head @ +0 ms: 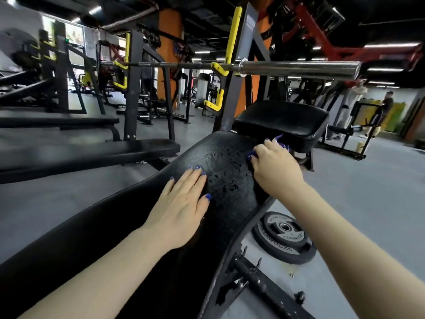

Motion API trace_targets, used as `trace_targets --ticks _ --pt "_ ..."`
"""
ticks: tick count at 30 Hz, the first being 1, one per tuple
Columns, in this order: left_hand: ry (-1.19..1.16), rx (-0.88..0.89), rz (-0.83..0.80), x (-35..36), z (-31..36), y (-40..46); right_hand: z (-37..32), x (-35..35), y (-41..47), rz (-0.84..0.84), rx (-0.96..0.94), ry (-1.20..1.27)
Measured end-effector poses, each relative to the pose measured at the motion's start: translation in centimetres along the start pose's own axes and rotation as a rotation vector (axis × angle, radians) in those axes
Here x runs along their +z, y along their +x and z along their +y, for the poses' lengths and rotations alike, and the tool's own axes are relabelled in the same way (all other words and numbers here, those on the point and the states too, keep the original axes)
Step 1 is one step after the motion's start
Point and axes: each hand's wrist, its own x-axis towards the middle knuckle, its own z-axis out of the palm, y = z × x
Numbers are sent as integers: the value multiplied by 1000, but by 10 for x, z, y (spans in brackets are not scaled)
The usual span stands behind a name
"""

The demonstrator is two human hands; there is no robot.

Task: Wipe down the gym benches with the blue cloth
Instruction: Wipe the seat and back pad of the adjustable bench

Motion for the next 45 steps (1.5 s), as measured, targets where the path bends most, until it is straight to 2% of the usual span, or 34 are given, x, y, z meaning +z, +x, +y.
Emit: trace_targets --ticks 2,5,10,19,22,28,32,34,39,45 --pt "42 -65 -10 -8 6 -16 -11 -8 -18 -13 8 -3" --pt "-58 -158 -85 -16 8 -52 -23 -18 -38 -72 -14 25" --pt "-56 -213 -155 -16 3 -102 -32 -32 -63 -132 -109 112" --pt "-77 -224 -57 -2 3 -120 -27 -47 -78 -202 -229 136" --pt "-55 -211 -32 2 0 -121 -22 -45 -68 -250 -216 178" --pt "-72 -199 17 3 -1 -123 -24 -31 -59 -98 -143 188" --pt "-66 -207 21 1 1 -124 -13 -35 -68 -65 -268 186" --pt "-76 -207 18 1 0 -124 -7 -39 -59 -101 -272 185" --pt "-82 -212 36 1 -2 -124 -14 -23 12 -254 -147 134" --pt "-84 -221 16 1 -2 -125 -65 25 92 -308 -51 31"
